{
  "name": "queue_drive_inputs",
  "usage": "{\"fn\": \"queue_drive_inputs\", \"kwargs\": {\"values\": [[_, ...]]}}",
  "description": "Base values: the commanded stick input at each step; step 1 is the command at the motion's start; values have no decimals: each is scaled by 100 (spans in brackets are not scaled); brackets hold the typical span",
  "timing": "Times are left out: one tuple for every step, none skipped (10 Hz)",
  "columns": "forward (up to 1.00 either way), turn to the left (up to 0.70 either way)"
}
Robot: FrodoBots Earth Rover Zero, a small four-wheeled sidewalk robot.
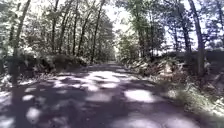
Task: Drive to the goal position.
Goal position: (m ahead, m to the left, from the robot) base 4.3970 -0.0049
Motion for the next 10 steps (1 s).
{"fn": "queue_drive_inputs", "kwargs": {"values": [[45,0],[45,0],[45,0],[45,0],[45,0],[45,0],[45,0],[45,0],[45,0],[45,0]]}}
